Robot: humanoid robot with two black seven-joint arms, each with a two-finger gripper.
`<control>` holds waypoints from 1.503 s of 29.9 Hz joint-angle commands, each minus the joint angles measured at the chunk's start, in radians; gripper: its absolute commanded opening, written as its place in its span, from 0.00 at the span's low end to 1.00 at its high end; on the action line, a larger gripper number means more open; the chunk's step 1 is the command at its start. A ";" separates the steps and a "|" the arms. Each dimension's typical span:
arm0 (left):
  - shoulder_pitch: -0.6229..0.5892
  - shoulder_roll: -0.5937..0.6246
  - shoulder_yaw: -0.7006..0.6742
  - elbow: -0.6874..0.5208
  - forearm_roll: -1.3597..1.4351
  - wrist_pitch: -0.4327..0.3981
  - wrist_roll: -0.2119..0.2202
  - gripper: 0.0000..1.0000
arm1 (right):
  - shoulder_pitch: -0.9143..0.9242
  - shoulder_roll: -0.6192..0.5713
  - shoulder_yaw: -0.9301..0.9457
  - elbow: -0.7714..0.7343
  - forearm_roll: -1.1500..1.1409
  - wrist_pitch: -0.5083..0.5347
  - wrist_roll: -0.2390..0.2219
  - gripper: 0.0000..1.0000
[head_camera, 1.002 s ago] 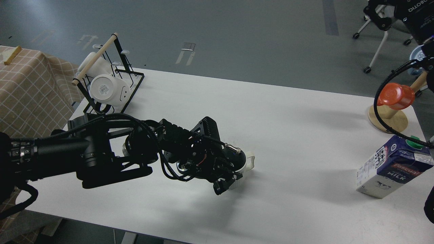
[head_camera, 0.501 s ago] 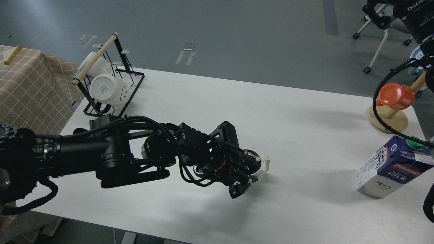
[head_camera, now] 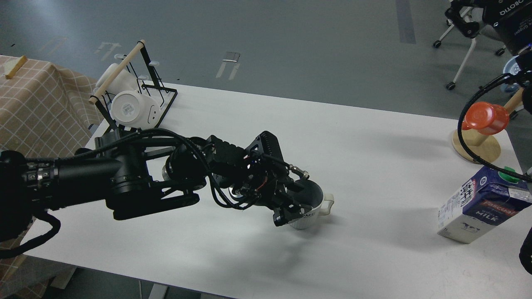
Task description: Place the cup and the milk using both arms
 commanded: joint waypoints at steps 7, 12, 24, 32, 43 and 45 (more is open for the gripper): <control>-0.075 0.166 -0.266 0.004 -0.426 0.000 0.000 0.97 | -0.046 0.003 0.101 0.080 0.023 0.000 -0.002 1.00; -0.047 0.283 -0.429 0.011 -0.742 0.000 -0.005 0.97 | -0.134 -0.011 0.199 0.175 0.135 -0.016 -0.014 1.00; 0.218 0.338 -0.810 0.156 -1.604 0.215 -0.008 0.98 | -0.448 -0.184 0.226 0.198 0.155 0.000 -0.015 1.00; 0.333 0.278 -0.993 0.182 -1.647 0.297 0.003 0.98 | -0.648 -0.258 0.244 0.195 0.356 0.000 -0.012 1.00; 0.466 0.176 -1.000 0.251 -1.610 0.239 0.001 0.98 | -0.931 -0.244 0.411 0.244 0.361 0.000 -0.003 0.96; 0.471 0.173 -1.005 0.251 -1.609 0.236 0.001 0.98 | -0.983 -0.236 0.445 0.241 0.362 0.000 -0.002 0.93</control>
